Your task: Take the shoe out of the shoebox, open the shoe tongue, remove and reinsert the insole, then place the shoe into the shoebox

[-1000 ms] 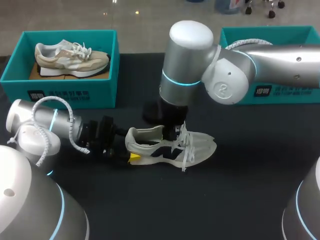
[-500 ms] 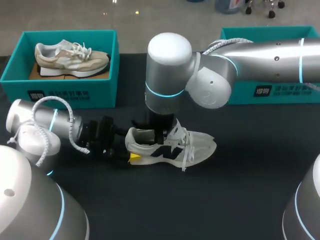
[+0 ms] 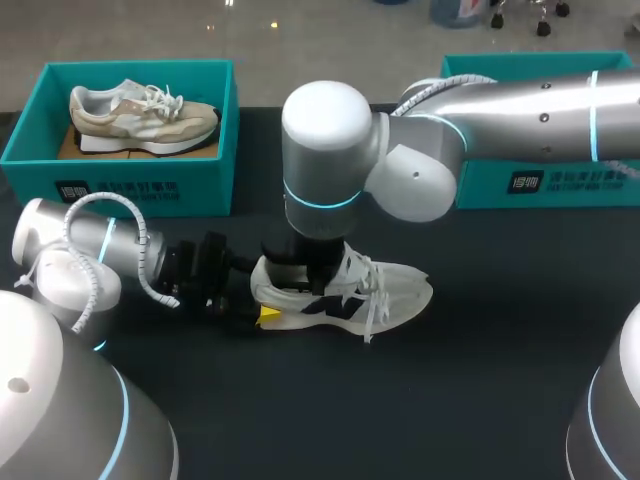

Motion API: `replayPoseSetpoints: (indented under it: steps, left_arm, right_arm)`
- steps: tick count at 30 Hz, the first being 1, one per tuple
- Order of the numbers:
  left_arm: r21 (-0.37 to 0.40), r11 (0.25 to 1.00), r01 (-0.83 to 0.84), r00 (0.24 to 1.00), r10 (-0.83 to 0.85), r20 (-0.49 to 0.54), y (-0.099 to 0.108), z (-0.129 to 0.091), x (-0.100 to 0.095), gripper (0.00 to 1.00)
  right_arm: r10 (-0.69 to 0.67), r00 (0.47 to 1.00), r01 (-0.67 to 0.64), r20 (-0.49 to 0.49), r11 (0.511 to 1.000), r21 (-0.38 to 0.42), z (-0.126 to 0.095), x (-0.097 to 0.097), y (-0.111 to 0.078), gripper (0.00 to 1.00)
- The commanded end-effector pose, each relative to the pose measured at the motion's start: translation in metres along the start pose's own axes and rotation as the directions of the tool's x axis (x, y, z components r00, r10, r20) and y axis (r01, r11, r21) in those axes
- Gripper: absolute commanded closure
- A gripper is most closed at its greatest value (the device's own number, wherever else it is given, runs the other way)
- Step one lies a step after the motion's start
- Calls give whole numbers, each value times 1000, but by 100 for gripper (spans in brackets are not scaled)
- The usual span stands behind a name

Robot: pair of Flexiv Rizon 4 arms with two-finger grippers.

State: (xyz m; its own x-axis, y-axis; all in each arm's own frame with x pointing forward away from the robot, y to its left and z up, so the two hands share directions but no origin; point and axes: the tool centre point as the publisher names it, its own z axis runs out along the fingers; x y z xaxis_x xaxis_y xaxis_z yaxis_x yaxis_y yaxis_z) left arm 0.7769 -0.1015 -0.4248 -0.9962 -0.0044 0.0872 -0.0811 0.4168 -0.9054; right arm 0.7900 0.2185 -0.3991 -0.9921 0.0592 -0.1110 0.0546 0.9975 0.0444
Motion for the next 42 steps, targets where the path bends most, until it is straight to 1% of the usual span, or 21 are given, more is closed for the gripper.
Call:
replayPoseSetpoints:
  steps: [1,2,4,6,8,9,11,13,14,15,16,20,21,22,24,27,32,37,42]
  left_arm:
    - [-6,1000,1,1000,-1,-1,5,0,-1,100]
    - [-6,1000,1,1000,-1,-1,5,0,-1,100]
    - [-6,1000,1,1000,-1,-1,5,0,-1,100]
    - [-6,1000,1,1000,-1,-1,5,0,-1,100]
    - [-6,1000,1,1000,-1,-1,5,0,-1,100]
    - [-6,1000,1,1000,-1,-1,5,0,-1,100]
    - [-6,1000,1,1000,-1,-1,5,0,-1,100]
    - [-6,1000,1,1000,-1,-1,5,0,-1,100]
    - [-6,1000,1,1000,-1,-1,5,0,-1,100]
    - [-6,1000,1,1000,-1,-1,5,0,-1,100]
    - [-6,1000,1,1000,-1,-1,5,0,-1,100]
    - [-6,1000,1,1000,-1,-1,5,0,-1,100]
    - [-6,1000,1,1000,-1,-1,5,0,-1,100]
    - [-6,1000,1,1000,-1,-1,5,0,-1,100]
    - [-6,1000,1,1000,-1,-1,5,0,-1,100]
    - [-6,1000,1,1000,-1,-1,5,0,-1,100]
    - [-6,1000,1,1000,-1,-1,5,0,-1,100]
    - [-6,1000,1,1000,-1,-1,5,0,-1,100]
    - [-6,1000,1,1000,-1,-1,5,0,-1,100]
  right_arm:
    - [-8,999,8,-37,1000,3,16,-1,5,49]
    - [-9,999,10,-43,1000,5,20,1,5,42]
    - [-3,998,4,-63,1000,8,26,5,5,35]
    - [3,996,-2,-92,1000,10,35,9,1,34]
    - [6,993,-5,-117,1000,14,40,15,0,37]
    - [8,992,-6,-130,1000,16,43,18,0,39]
    - [10,989,-7,-150,1000,16,46,23,-1,51]
    - [16,986,-13,-167,1000,17,48,28,-2,58]
    - [18,984,-15,-176,1000,16,49,30,-3,65]
    - [20,984,-17,-179,1000,16,50,31,-4,69]
    - [23,982,-20,-186,1000,20,51,33,-5,75]
    - [34,979,-31,-199,999,21,52,35,-8,83]
    - [39,978,-36,-203,999,19,53,36,-9,88]
    - [40,978,-37,-205,999,19,54,37,-10,90]
    - [43,977,-39,-209,999,21,53,38,-11,99]
    - [44,976,-41,-214,999,18,51,39,-14,100]
    - [41,977,-40,-211,999,9,38,36,-19,100]
    - [23,983,-24,-180,1000,-5,19,26,-23,100]
    - [14,992,-18,-129,999,-27,-1,15,-25,100]
